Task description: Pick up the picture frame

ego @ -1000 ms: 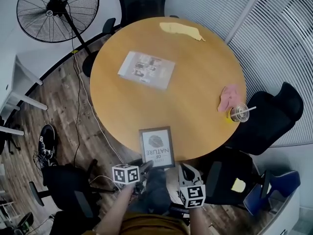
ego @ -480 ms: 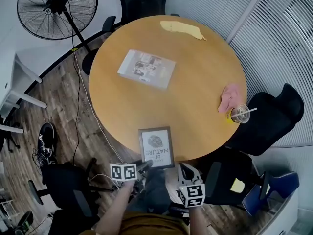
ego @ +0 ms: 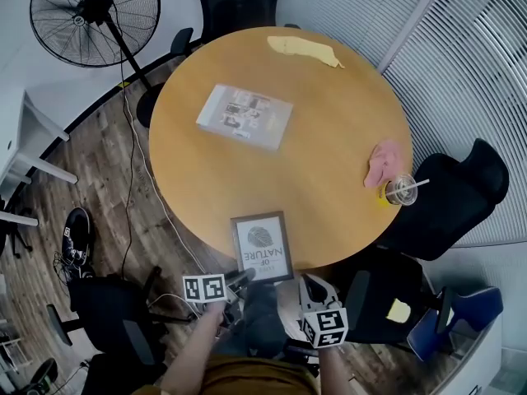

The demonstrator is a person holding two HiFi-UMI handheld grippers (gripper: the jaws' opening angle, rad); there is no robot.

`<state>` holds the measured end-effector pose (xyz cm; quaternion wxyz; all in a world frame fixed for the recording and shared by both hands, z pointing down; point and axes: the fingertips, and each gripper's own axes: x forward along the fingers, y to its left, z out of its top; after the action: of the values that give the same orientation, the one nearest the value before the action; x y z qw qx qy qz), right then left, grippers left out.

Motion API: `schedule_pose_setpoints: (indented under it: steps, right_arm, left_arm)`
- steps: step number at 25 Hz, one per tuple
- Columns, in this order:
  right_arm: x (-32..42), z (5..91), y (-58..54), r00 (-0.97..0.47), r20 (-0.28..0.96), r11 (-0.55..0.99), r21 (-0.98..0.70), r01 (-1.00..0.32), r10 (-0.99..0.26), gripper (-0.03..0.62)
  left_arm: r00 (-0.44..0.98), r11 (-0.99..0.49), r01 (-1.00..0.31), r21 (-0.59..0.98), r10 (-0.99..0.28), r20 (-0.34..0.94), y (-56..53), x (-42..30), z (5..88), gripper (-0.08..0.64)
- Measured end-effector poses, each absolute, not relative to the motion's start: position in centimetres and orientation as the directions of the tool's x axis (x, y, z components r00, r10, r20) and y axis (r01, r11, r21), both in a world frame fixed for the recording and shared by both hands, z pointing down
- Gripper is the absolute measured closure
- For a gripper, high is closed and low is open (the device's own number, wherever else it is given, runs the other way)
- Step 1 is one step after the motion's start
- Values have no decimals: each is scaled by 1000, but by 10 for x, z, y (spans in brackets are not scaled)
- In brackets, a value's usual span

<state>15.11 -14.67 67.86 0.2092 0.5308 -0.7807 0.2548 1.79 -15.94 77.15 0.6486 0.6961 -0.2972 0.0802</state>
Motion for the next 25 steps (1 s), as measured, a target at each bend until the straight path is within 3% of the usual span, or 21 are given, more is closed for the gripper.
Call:
schedule_pose_setpoints:
  steps: [9,25]
  right_arm:
    - [148,659,-141,-342,573,310,-158,-938,-745,580]
    - [152,624,-138,-296,504,274,-119,-954,-811,580]
  left_arm:
    - [832,38,-446,894,-351,430,-160,19,751,476]
    - [836,-34,-422,906,-402,374,-171,16,713,488]
